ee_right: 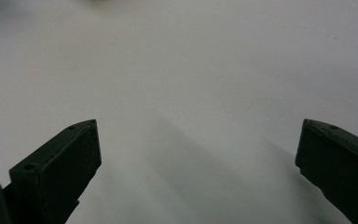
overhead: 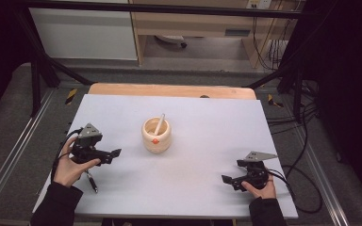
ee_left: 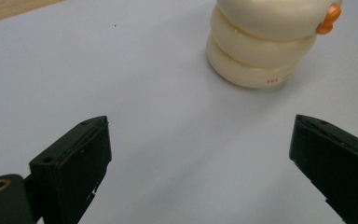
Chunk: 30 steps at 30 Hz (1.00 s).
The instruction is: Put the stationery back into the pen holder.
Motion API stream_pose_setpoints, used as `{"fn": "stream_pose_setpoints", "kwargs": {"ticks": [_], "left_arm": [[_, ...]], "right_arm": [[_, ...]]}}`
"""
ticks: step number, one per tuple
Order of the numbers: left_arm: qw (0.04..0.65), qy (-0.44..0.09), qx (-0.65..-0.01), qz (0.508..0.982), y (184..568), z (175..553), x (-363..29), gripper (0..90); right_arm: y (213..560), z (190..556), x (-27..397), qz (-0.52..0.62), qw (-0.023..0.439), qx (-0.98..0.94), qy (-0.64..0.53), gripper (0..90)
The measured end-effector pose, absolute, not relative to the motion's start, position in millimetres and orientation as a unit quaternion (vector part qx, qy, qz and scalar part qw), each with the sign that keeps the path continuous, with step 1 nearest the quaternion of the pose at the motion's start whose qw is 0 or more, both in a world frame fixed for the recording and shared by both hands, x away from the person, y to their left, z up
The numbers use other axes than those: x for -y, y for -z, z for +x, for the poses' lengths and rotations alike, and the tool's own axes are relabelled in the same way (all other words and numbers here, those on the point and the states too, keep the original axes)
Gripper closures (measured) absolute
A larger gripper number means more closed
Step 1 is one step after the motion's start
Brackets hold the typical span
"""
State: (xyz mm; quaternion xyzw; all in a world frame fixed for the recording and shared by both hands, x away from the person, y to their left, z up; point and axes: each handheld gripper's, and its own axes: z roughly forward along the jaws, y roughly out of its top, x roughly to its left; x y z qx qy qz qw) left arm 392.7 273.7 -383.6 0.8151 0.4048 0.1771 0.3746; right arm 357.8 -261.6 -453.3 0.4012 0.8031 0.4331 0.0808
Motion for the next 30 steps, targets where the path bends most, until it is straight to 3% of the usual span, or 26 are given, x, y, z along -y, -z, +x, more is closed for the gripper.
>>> {"fn": "stream_pose_setpoints", "kwargs": {"ticks": [12, 19, 26, 30], "left_arm": [[0.363, -0.186, -0.43, 0.806, 399.0, 377.5, -297.6, 5.7], [0.351, -0.185, -0.441, 0.805, 406.2, 370.7, -311.6, 10.5], [0.352, -0.18, -0.454, 0.799, 409.7, 364.0, -324.4, 22.3], [0.348, -0.185, -0.461, 0.795, 410.3, 361.7, -330.0, 34.7]], "right_arm": [[453.5, 357.8, 261.5, 0.401, 0.082, -0.803, -0.432, 0.8], [453.6, 357.6, 261.4, 0.402, 0.081, -0.803, -0.432, 0.7], [453.7, 357.5, 261.2, 0.403, 0.08, -0.804, -0.431, 0.8], [453.8, 357.5, 261.1, 0.402, 0.081, -0.804, -0.431, 0.8]]}}
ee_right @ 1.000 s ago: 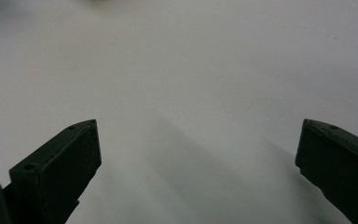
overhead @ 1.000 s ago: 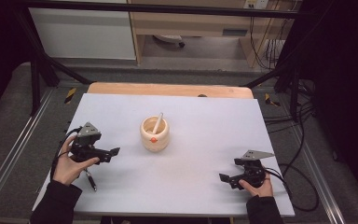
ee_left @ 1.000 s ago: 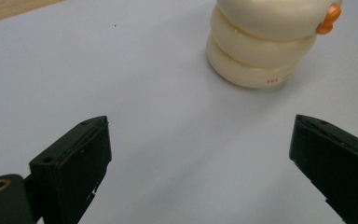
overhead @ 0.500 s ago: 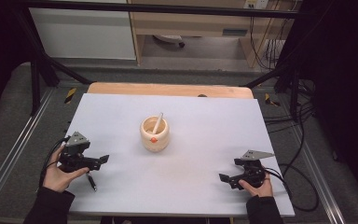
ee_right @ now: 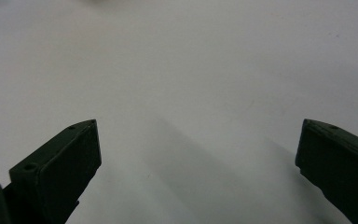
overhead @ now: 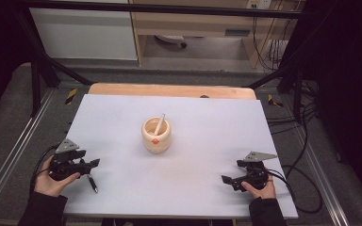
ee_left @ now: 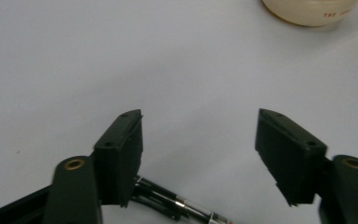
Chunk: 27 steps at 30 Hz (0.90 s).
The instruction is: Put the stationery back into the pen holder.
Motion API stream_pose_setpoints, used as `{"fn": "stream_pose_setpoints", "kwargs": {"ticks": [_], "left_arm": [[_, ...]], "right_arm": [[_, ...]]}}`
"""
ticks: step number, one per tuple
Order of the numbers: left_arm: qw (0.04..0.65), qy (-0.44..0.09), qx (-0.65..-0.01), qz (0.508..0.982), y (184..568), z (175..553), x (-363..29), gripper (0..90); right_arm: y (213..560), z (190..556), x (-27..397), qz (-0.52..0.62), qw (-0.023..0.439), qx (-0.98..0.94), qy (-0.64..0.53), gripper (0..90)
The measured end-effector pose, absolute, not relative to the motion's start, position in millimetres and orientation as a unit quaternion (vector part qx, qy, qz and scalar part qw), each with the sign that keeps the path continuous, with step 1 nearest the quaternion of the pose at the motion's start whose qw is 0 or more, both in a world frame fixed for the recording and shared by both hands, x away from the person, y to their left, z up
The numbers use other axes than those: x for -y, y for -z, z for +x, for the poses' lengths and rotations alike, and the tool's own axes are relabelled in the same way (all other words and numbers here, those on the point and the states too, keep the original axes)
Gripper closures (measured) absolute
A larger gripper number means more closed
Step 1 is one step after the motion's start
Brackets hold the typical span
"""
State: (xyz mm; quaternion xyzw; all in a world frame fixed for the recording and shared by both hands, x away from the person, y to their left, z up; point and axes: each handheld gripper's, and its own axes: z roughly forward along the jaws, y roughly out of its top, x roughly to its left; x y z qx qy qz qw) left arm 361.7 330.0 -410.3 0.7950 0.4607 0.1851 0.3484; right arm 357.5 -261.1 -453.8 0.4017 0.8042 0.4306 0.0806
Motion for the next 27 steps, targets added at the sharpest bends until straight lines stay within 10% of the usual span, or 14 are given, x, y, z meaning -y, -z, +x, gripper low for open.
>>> {"fn": "stream_pose_setpoints", "kwargs": {"ticks": [16, 27], "left_arm": [[0.318, -0.19, -0.515, 0.773, 417.3, 354.4, -357.2, 83.4], [0.3, -0.18, -0.538, 0.767, 430.2, 358.1, -366.5, 89.7]], "right_arm": [[453.6, 357.1, 261.1, 0.403, 0.081, -0.803, -0.431, 0.7], [453.7, 357.4, 261.1, 0.401, 0.081, -0.804, -0.432, 0.7]]}}
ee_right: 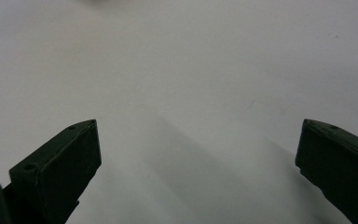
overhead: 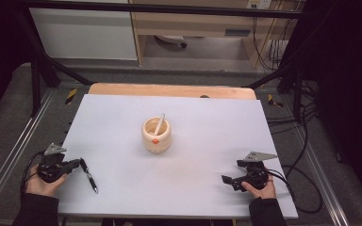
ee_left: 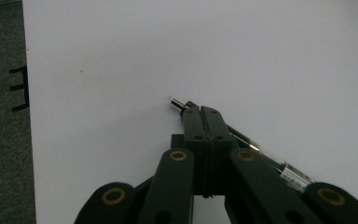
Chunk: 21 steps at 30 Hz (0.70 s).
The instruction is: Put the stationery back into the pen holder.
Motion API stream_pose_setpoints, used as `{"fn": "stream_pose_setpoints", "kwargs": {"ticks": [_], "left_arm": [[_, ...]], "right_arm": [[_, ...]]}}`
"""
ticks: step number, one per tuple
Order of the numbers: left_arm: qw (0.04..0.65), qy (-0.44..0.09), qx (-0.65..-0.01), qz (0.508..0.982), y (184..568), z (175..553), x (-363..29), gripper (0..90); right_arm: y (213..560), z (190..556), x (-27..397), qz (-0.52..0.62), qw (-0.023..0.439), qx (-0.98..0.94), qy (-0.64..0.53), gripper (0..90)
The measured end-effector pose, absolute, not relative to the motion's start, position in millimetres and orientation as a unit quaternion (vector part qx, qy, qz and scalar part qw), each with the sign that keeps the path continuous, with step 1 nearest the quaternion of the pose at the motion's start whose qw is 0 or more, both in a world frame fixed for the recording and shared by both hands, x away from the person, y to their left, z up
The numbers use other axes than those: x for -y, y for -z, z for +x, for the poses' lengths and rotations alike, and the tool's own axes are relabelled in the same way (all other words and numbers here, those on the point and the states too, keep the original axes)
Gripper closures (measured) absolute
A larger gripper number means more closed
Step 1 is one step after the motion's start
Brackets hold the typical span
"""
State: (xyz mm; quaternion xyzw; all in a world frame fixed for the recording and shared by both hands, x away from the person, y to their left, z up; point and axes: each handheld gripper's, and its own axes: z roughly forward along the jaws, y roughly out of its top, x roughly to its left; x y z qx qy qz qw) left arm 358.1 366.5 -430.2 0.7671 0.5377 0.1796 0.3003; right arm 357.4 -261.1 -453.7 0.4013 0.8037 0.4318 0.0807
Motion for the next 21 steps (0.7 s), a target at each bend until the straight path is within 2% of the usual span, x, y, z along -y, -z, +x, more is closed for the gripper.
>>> {"fn": "stream_pose_setpoints", "kwargs": {"ticks": [21], "left_arm": [[0.324, -0.171, -0.537, 0.76, 443.5, 368.6, -358.0, 89.7]], "right_arm": [[453.9, 357.6, 260.8, 0.401, 0.079, -0.804, -0.431, 0.8]]}}
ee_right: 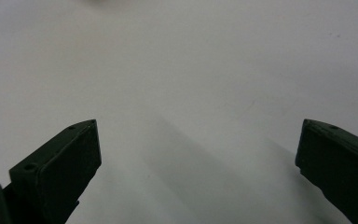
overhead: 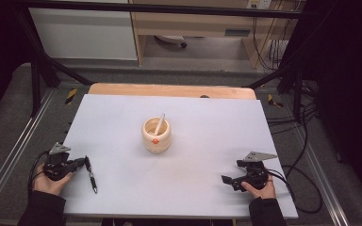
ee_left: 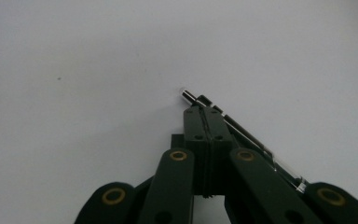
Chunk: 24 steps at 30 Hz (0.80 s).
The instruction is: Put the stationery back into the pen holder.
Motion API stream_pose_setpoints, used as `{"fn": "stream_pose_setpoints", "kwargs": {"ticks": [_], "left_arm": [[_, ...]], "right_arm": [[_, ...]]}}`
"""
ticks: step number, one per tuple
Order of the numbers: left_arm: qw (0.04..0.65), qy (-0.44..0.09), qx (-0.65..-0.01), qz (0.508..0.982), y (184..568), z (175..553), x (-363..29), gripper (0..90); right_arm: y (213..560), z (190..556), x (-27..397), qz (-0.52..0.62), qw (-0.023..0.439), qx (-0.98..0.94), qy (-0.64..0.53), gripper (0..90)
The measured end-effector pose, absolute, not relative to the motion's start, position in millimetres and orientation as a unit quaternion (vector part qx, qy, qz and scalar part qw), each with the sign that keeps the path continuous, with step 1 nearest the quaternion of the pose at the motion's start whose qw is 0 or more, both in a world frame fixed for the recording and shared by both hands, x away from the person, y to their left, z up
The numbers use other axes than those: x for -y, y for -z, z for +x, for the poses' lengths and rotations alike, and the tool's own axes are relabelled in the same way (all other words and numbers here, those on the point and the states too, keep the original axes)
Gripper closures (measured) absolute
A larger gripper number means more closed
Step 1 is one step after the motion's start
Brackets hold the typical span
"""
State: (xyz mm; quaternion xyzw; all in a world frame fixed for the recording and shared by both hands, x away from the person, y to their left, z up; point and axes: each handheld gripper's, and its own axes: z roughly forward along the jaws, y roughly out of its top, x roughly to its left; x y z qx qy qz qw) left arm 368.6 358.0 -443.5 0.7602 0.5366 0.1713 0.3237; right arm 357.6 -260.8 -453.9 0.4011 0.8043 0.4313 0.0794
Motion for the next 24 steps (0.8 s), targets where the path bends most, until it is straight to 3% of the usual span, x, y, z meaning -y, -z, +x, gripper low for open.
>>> {"fn": "stream_pose_setpoints", "kwargs": {"ticks": [24], "left_arm": [[0.332, -0.164, -0.508, 0.778, 445.4, 377.0, -328.6, 89.8]], "right_arm": [[453.6, 357.5, 261.1, 0.4, 0.081, -0.804, -0.432, 0.8]]}}
